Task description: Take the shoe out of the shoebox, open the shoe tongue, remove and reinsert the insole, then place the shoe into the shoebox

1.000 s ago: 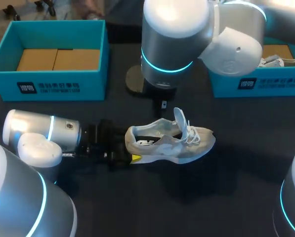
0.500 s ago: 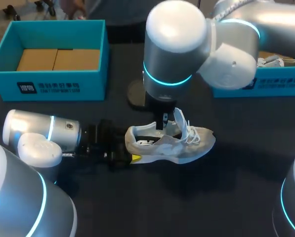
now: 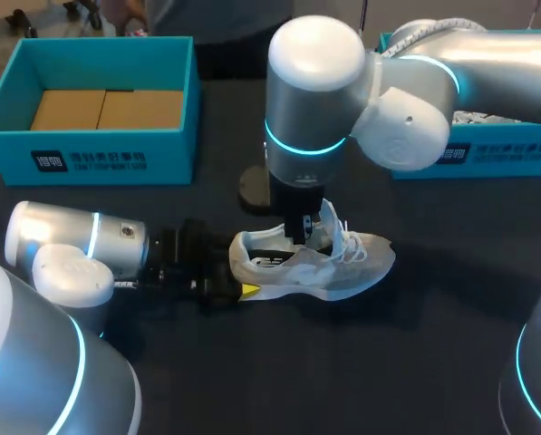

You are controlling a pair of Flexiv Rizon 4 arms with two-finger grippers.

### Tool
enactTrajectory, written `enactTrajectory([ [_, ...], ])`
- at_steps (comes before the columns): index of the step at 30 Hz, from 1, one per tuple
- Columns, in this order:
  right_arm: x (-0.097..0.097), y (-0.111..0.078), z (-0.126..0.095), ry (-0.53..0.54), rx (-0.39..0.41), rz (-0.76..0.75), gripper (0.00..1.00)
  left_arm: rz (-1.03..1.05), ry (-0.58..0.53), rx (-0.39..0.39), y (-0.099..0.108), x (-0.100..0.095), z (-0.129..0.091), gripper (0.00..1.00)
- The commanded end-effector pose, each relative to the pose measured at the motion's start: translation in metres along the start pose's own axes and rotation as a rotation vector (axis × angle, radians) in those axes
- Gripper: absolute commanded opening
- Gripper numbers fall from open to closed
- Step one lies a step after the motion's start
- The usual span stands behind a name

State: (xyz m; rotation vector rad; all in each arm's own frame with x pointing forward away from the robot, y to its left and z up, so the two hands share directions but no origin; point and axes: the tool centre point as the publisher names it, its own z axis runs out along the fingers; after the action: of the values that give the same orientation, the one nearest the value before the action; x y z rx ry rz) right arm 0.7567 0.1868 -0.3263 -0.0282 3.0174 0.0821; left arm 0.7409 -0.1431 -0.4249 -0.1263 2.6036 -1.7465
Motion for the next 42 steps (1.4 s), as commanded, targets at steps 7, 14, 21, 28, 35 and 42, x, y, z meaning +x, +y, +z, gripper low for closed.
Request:
enactTrajectory([
  [7,-0.001,0.007,0.035,0.074,0.008,-0.021,0.0,0.0,0.001,-0.003,0.001,0.0,0.002,0.0],
  [14,0.014,-0.001,0.039,0.132,0.036,-0.011,0.0,0.0,0.001,-0.003,0.001,0.0,0.002,0.0],
  [21,0.025,-0.006,0.038,0.156,0.054,0.027,0.0,0.0,0.001,-0.003,0.001,0.0,0.002,0.0],
  [28,0.013,-0.009,0.049,0.114,0.049,0.062,0.0,0.0,0.001,-0.003,0.001,0.0,0.002,0.0],
  [35,0.002,-0.006,0.053,0.089,0.035,0.066,0.07,0.0,0.001,-0.003,0.001,0.0,0.002,0.0],
  [42,0.001,-0.007,0.056,0.093,0.028,0.072,0.27,0.0,0.001,-0.003,0.001,0.0,0.002,0.0],
])
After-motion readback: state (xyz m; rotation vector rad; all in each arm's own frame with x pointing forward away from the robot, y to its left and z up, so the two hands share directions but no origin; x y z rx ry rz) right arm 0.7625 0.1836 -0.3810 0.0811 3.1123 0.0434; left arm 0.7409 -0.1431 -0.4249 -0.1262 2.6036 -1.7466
